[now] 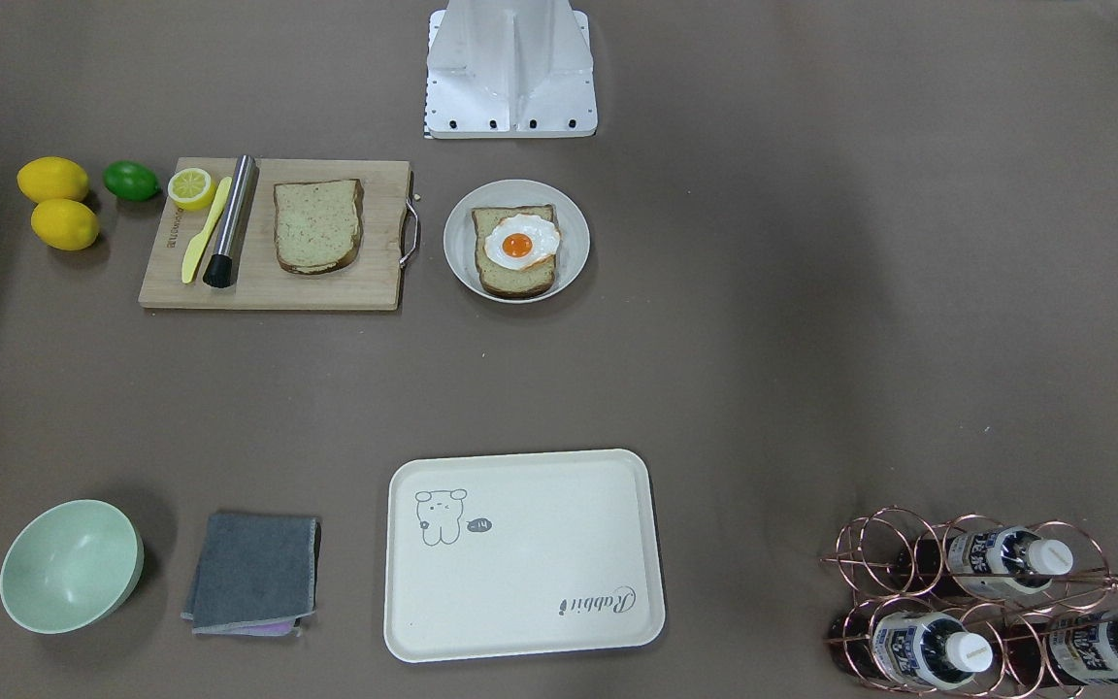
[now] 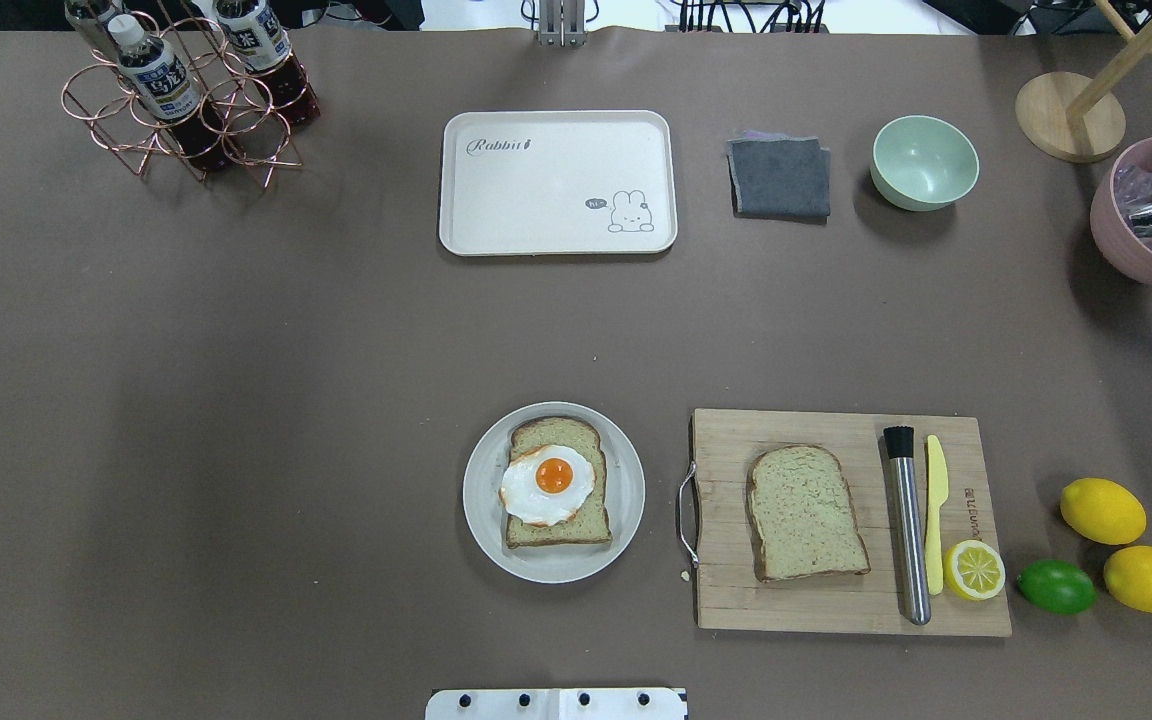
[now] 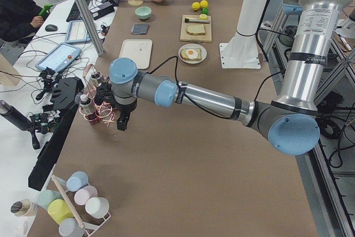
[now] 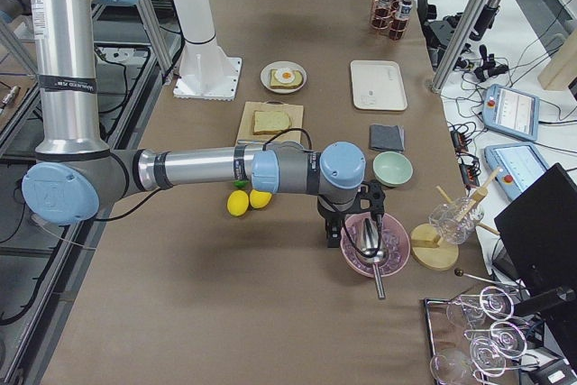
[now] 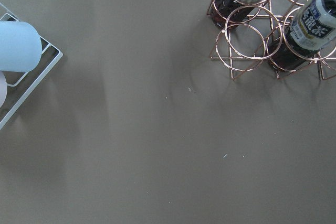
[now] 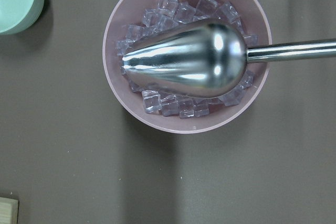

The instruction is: Make sandwich and place on tray

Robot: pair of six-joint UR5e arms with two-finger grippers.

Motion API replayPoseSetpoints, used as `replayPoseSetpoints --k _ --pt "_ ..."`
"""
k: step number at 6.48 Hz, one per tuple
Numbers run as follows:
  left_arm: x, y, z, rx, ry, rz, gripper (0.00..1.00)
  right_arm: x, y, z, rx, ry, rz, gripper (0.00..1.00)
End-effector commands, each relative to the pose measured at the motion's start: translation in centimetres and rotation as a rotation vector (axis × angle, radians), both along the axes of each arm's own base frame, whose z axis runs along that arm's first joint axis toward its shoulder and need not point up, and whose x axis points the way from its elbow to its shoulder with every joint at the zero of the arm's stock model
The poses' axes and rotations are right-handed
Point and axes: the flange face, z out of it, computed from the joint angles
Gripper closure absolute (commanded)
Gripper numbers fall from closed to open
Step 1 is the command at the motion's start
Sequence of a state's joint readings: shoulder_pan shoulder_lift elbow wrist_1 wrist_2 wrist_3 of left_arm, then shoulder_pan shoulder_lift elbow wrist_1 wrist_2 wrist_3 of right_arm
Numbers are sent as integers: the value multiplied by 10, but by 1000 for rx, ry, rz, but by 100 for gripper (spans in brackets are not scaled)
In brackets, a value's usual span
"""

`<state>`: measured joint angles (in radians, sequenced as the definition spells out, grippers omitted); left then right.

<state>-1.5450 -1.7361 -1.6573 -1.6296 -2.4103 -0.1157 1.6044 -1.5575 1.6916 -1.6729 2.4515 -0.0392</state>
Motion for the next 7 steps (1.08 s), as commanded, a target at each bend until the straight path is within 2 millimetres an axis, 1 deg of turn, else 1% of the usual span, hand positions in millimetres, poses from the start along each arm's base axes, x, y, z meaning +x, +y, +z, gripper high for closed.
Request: replayPoseSetpoints --k 1,3,4,6,7 --pt "0 10 10 -4 -5 9 2 -1 -5 -5 -2 0 8 1" --pt "-2 12 17 1 -12 5 2 0 -5 -7 2 -2 8 1" --pt "-4 19 24 -7 -9 1 2 0 -6 -9 10 -1 7 1" --pt "-3 16 18 -2 -8 0 2 -2 -7 -11 41 -17 6 0" --pt "-3 19 1 28 -1 -2 2 -5 -15 -41 97 -19 11 0"
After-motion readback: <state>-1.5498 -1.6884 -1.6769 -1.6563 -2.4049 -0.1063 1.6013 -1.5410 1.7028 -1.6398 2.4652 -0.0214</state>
